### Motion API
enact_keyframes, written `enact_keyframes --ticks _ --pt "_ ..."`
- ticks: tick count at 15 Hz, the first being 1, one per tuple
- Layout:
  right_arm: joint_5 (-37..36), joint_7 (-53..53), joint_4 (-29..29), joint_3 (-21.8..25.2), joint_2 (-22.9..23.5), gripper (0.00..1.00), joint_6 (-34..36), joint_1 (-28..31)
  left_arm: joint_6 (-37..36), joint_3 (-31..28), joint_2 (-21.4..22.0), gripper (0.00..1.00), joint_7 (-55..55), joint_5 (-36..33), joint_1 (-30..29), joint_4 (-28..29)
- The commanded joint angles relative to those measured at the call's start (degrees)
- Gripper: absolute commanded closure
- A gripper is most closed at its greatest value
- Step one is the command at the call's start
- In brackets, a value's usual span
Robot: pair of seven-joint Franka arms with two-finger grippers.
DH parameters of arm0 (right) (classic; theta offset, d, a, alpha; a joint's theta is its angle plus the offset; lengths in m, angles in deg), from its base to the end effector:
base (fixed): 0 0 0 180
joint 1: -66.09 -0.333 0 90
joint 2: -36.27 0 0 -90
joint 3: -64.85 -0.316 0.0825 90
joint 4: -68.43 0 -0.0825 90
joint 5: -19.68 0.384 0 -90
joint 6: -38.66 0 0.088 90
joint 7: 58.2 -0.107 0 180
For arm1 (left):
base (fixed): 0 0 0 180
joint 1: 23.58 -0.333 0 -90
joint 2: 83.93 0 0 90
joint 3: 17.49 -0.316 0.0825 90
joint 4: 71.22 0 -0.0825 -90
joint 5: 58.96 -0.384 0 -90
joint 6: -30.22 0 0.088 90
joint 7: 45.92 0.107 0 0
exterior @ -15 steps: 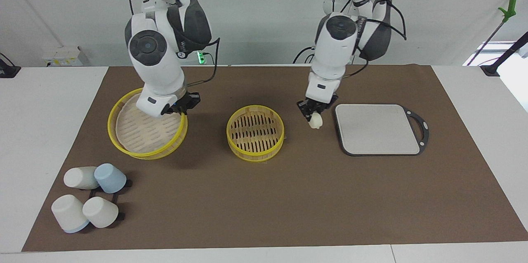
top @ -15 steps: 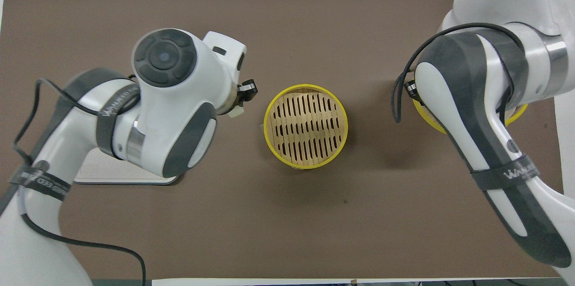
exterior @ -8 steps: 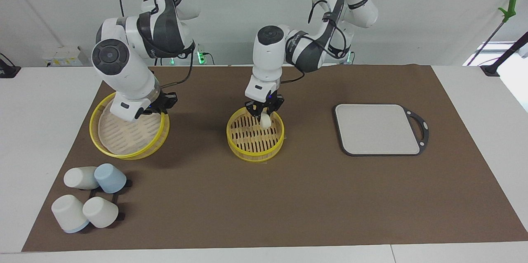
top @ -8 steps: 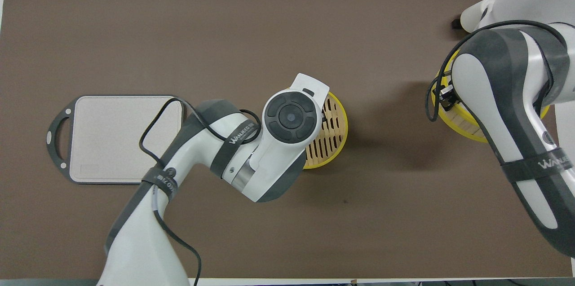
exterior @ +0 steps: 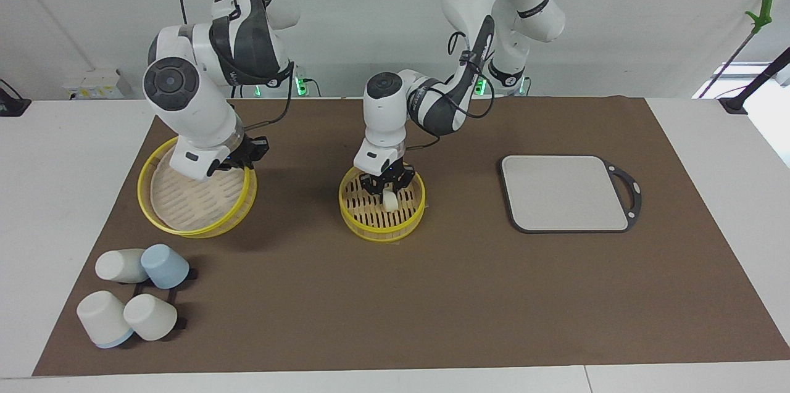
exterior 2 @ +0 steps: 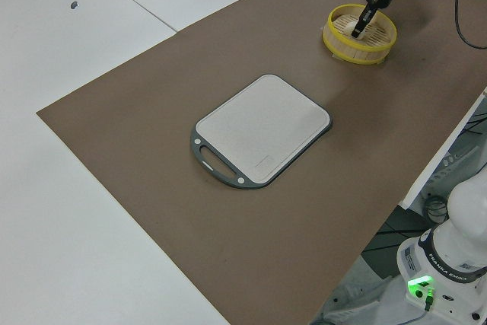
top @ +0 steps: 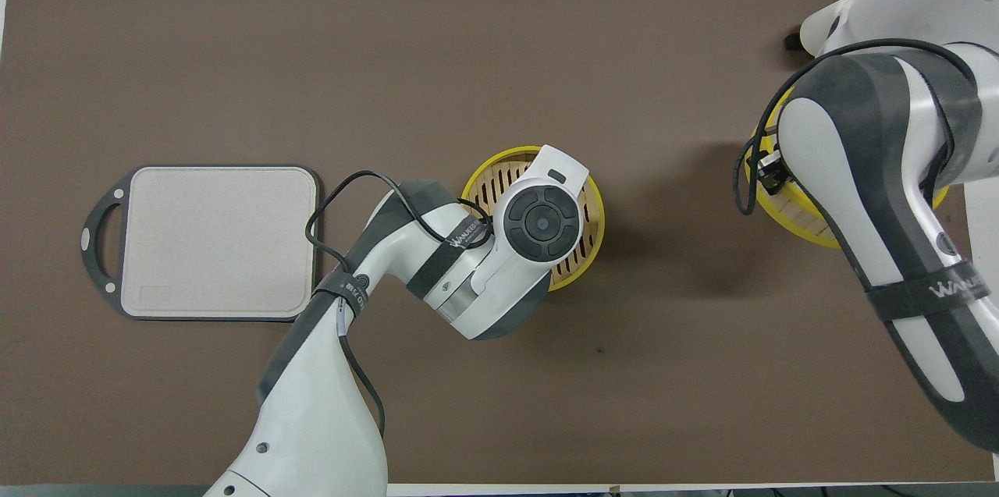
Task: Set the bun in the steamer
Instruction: 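Lower the bun into the steamer basket with the left gripper and release, then bring the lid over the steamer with the right gripper while the left gripper withdraws, then lower the lid onto the steamer with the right gripper and release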
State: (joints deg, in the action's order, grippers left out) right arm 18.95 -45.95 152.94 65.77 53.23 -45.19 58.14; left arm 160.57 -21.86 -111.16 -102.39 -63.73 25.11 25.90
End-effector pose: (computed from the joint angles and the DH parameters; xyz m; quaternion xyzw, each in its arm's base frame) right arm 0.6107 0.0750 0.4871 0.9742 0.1658 -0.1534 0.0017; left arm 0.4842 -0.4779 0.3314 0.9945 0.0753 0.0723 0.0085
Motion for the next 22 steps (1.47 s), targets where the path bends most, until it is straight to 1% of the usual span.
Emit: enact_keyframes --ticks 1,3,4,5,6,7,9,11,12,14,15,16,17,20,22 --pt "0.38 0.57 1.98 -0.22 -1.93 1.00 -0.97 0.04 0.17 -0.91 0.60 0.00 -0.13 -1.03 0.96 0.88" --pt "0.55 0.05 1.89 -0.22 -1.93 1.00 -0.97 -0.22 -0.88 -0.91 1.38 0.00 0.04 -0.94 0.70 0.97" --pt "0.81 -1.26 1.63 -0.83 -1.85 1.00 -1.66 -0.40 -2.37 -0.91 2.70 0.00 0.22 -0.77 0.26 1.15" --pt "2.30 -6.23 1.54 -1.18 -1.76 1.00 -3.67 -2.23 -4.82 -0.82 5.58 0.00 0.65 -0.76 -0.87 1.76" --pt "4.66 -13.68 1.62 -1.19 -1.76 1.00 -6.74 -5.47 -7.54 -0.82 8.83 0.00 2.14 -0.42 -3.49 2.89" --pt "5.38 -18.45 1.80 -1.19 -1.67 1.00 -9.72 -8.02 -10.70 -0.73 12.95 0.00 4.24 -0.07 -5.69 3.95" --pt "5.56 -23.83 1.89 -1.19 -0.97 1.00 -13.52 -12.25 -17.90 -0.73 17.54 0.00 11.60 0.81 -11.66 4.05" --pt "5.48 -33.21 0.93 -1.01 1.22 1.00 -16.94 -19.70 -22.93 -0.82 20.97 0.00 20.13 3.01 -18.69 4.40" --pt "4.95 -38.66 0.23 -1.01 3.49 1.00 -18.01 -23.22 -24.51 -0.82 22.12 0.00 24.00 3.62 -21.94 4.40" --pt "4.33 -44.93 -5.20 -0.66 9.37 1.00 -18.80 -27.80 -27.50 -0.91 24.23 0.00 29.63 3.89 -26.61 4.49" --pt "3.55 -47.13 -6.88 -0.66 11.67 1.00 -20.63 -29.74 -28.04 -0.91 25.37 0.00 32.10 4.07 -29.51 4.40" --pt "2.58 -48.54 -6.81 -0.75 12.21 1.00 -23.70 -30.97 -28.83 -0.91 26.43 0.00 35.08 4.85 -32.14 4.40" --pt "2.05 -49.34 -6.55 -0.84 12.48 1.00 -25.21 -31.60 -29.71 -0.91 27.22 0.00 38.24 4.95 -34.26 4.40" --pt "0.21 -49.52 -5.94 -0.84 13.10 1.00 -25.57 -32.66 -33.14 -1.43 29.33 0.00 49.76 4.95 -39.71 3.87" --pt "-0.06 -49.52 -5.23 -0.84 13.10 1.00 -25.58 -32.66 -34.37 -1.78 30.13 0.00 53.03 4.95 -41.30 3.52"
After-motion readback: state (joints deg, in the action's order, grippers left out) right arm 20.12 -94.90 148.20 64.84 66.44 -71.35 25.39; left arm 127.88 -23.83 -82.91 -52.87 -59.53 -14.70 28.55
